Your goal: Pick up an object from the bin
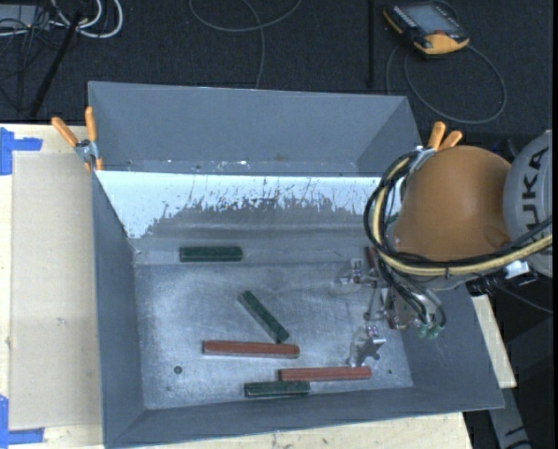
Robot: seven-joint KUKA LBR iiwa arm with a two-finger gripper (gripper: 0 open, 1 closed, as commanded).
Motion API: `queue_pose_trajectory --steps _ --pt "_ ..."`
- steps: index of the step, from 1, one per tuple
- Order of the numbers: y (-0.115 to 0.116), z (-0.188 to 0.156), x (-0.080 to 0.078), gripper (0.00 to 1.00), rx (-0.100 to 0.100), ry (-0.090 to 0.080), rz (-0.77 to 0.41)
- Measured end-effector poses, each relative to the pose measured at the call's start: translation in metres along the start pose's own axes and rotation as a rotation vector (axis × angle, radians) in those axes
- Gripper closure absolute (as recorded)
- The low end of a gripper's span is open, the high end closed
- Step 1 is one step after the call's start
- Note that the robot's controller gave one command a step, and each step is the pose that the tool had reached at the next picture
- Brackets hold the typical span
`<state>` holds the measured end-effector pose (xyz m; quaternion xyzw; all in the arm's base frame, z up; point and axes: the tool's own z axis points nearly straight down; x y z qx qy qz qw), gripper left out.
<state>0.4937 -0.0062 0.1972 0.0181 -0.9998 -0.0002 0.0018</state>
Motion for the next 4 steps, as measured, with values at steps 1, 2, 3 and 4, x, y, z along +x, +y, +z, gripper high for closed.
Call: queue_pose_trajectory --steps 1,2,3,4 --pt "0.018 0.057 0.016 0.00 0.001 -0.005 -0.086" --pt "-0.011 0.123 0.016 1.00 0.000 -0.013 -0.125" --pt "-0.011 0.123 0.016 1.00 0.000 -0.013 -0.125" --pt "0.020 -0.054 -0.008 1.00 0.001 -0.010 -0.192"
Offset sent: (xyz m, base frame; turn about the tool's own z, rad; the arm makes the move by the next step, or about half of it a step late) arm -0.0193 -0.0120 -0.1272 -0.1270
